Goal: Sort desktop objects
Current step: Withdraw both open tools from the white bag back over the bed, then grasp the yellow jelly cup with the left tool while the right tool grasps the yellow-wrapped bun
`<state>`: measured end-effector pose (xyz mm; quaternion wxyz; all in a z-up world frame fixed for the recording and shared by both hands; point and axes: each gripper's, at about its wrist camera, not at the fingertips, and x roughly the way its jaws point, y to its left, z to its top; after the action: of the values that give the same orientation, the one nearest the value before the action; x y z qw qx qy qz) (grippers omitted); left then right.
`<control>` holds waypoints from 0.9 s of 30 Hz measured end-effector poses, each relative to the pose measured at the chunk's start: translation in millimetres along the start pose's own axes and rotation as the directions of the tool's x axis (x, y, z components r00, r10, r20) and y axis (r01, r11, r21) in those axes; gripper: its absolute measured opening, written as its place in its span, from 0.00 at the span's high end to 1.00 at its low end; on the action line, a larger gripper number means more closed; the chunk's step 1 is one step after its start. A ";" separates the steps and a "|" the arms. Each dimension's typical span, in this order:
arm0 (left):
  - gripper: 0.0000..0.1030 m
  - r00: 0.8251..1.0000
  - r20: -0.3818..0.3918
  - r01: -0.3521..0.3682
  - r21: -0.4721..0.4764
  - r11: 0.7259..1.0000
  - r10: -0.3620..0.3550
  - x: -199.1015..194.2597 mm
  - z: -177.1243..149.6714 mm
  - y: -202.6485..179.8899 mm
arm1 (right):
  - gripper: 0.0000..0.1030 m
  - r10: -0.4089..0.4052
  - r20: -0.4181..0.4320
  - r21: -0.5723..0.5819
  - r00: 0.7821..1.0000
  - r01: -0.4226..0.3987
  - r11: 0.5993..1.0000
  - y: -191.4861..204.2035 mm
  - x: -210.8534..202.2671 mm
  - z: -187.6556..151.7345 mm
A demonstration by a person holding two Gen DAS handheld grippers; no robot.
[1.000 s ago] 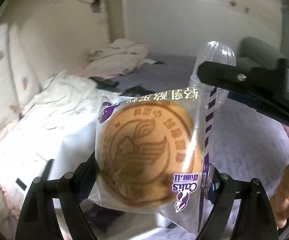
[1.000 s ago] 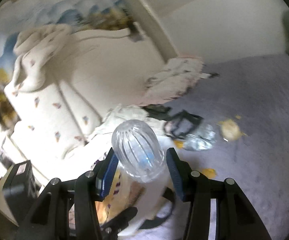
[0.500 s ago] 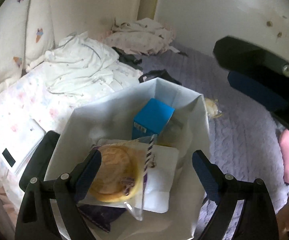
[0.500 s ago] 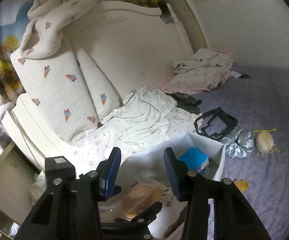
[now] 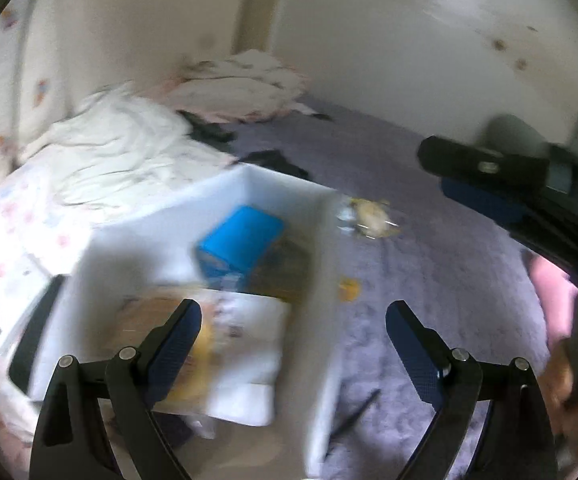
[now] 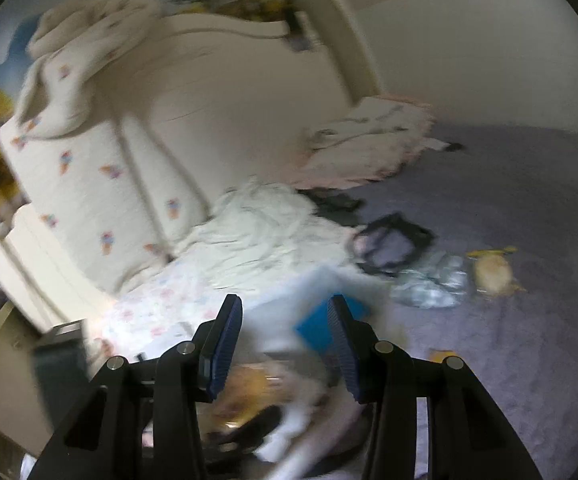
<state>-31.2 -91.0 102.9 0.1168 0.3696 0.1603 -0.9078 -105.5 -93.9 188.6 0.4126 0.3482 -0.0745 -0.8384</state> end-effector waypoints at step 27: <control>0.00 0.993 0.047 0.092 0.215 0.972 -0.105 174.4 -2.9 -125.5 | 0.03 -0.332 -0.001 0.059 0.943 0.331 0.942 -263.9 70.9 -17.3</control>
<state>-192.8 9.5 3.1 0.0360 0.3450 0.0769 -0.9347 -292.7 27.3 29.8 0.2548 0.3640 -0.0412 -0.8949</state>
